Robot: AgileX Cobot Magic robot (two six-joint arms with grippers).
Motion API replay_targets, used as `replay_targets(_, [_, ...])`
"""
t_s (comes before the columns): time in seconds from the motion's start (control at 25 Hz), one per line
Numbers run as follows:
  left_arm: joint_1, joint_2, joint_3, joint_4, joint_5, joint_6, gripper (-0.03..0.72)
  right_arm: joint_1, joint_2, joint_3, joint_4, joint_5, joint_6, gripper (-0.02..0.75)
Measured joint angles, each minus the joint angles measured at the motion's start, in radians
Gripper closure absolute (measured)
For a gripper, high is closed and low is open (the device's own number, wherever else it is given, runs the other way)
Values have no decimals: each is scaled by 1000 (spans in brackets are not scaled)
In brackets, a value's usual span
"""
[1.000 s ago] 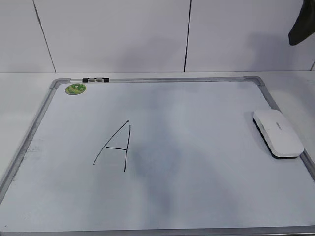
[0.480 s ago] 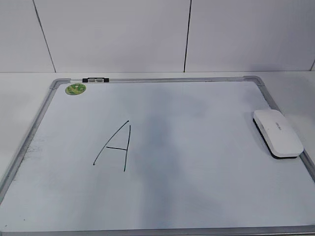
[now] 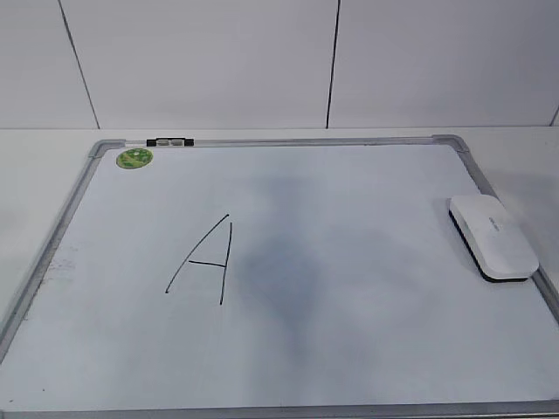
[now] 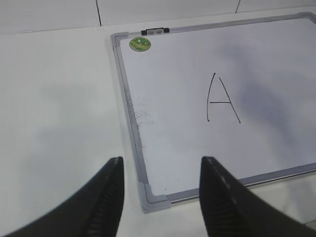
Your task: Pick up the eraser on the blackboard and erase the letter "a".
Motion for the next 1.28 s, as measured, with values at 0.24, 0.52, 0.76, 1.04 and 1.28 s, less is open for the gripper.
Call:
replay_targets(0.24, [0, -55, 0, 0, 4, -2, 314, 34, -162, 106, 0, 1, 0, 146])
replay_targets(0.52, [0, -158, 71, 0, 4, -2, 317, 36, -416, 207, 0, 9, 0, 146])
replay_targets(0.76, [0, -252, 218, 15, 4, -2, 319, 36, -623, 241, -68, 17, 0, 146])
replay_targets(1.04, [0, -302, 384, 87, 4, -2, 328, 38, -737, 296, -200, 19, 0, 147])
replay_targets(1.28, [0, -333, 406, 108, 2, -2, 328, 38, -739, 396, -211, 22, -5, 154])
